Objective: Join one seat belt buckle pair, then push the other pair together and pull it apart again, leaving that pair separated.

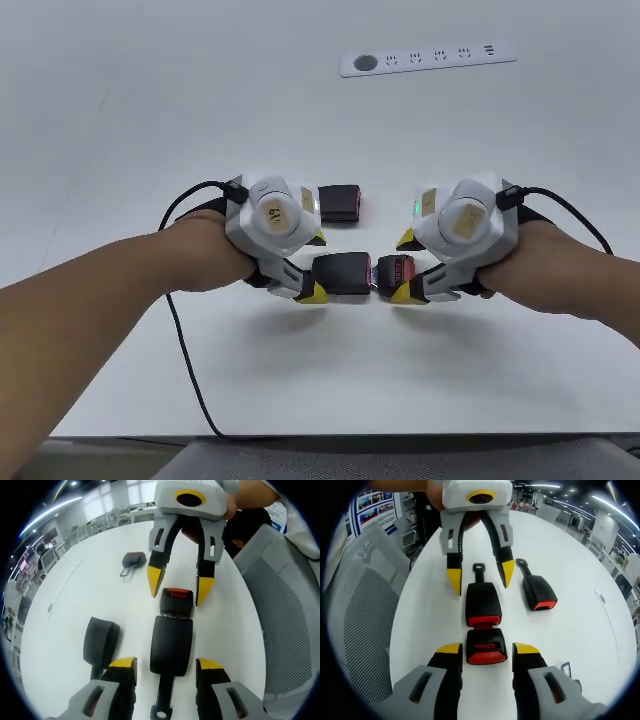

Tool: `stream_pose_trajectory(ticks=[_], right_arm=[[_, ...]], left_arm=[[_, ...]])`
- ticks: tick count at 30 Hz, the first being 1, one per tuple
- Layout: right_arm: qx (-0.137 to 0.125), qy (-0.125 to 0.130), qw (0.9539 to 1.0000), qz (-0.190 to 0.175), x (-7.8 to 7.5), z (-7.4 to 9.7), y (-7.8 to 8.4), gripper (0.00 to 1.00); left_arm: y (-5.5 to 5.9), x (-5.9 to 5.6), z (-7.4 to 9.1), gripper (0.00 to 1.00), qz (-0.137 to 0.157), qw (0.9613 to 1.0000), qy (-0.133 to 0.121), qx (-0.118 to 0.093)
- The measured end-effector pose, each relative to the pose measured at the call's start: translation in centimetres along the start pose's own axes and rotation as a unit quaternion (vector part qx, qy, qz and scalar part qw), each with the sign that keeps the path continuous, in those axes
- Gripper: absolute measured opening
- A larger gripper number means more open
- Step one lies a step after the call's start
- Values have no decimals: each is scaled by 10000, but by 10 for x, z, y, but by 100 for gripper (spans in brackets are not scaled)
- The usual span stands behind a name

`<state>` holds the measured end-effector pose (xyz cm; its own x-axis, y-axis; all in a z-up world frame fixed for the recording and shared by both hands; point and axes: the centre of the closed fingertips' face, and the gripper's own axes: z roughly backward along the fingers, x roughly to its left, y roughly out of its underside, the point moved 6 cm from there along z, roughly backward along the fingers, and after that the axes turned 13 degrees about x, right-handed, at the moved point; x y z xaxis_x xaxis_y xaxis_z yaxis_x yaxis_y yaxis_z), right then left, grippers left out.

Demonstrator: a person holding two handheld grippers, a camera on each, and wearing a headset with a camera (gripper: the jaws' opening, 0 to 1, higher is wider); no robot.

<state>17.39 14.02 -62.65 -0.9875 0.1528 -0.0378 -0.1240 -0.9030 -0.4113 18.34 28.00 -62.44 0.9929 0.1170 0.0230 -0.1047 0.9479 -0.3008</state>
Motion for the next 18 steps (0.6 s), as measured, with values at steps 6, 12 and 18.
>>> stream_pose_trajectory(ticks=[6,12,18], right_arm=[[-199,45,9997,155,-5,14,-6,36],[-348,233,9991,92,-32,31,-4,35],[-177,404,9990,70,-65,37,22,35]], left_arm=[[-5,10,6,47,124,9993,-84,-351],[-21,38,18,46,172,9980,-129,-593],[-30,62,14,46,-12,9988,-271,-405]])
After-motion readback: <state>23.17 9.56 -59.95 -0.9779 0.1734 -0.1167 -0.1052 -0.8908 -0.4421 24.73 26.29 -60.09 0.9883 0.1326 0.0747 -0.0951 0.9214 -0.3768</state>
